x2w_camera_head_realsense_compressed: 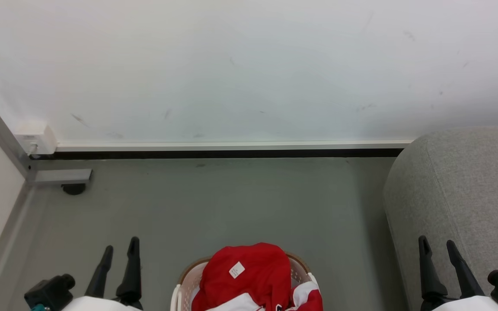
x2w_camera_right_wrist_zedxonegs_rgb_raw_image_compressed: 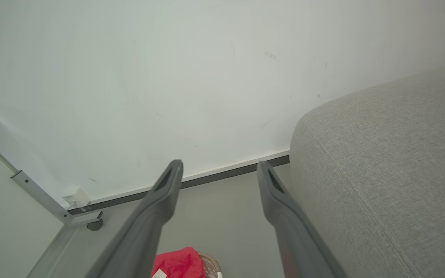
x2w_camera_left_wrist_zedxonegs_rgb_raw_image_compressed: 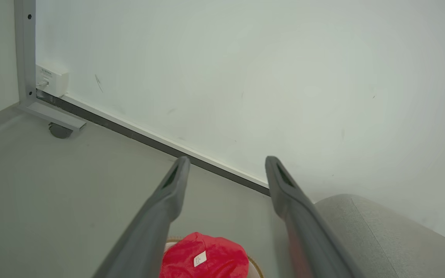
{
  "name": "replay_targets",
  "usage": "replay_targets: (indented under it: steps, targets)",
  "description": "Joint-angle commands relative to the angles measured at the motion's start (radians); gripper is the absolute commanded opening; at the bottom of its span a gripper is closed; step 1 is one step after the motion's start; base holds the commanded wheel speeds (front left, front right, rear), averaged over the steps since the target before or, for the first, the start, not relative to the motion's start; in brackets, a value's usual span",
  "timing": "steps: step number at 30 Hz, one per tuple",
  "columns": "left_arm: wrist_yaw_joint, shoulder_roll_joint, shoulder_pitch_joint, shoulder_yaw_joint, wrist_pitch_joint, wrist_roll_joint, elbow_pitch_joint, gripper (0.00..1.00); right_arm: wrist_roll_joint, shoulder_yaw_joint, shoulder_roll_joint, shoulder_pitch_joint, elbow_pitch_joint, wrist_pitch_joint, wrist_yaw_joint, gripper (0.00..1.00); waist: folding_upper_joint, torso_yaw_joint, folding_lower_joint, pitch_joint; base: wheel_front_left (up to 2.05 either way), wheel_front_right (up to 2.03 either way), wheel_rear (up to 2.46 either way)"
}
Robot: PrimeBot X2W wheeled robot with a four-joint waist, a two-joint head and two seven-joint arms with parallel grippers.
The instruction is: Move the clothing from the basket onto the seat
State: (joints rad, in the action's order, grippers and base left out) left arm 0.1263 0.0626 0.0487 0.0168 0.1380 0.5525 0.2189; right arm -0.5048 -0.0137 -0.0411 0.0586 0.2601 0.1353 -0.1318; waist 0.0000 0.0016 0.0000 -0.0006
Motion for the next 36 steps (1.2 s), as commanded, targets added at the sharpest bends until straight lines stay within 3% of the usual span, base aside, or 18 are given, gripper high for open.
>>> replay_targets:
  steps: [1,20,36]
  targets:
    - [0.004,0.015,-0.003,-0.004,0.01,-0.047,-0.008,1.0,0.036,0.005,-0.011,0.009,-0.002,0.013,0.001,1.0,0.0,-0.001,0.0,0.0,0.0,0.0,0.0]
    - [0.004,0.031,-0.022,-0.021,0.057,-0.234,0.007,1.0,0.235,0.02,-0.012,-0.013,0.025,0.06,0.001,1.0,0.0,-0.002,0.0,-0.007,0.0,0.0,0.0]
    - [0.005,0.028,-0.027,-0.019,0.088,-0.349,0.049,1.0,0.324,-0.003,-0.012,-0.015,0.059,0.091,0.002,1.0,0.0,-0.006,0.0,-0.009,0.0,0.0,0.0]
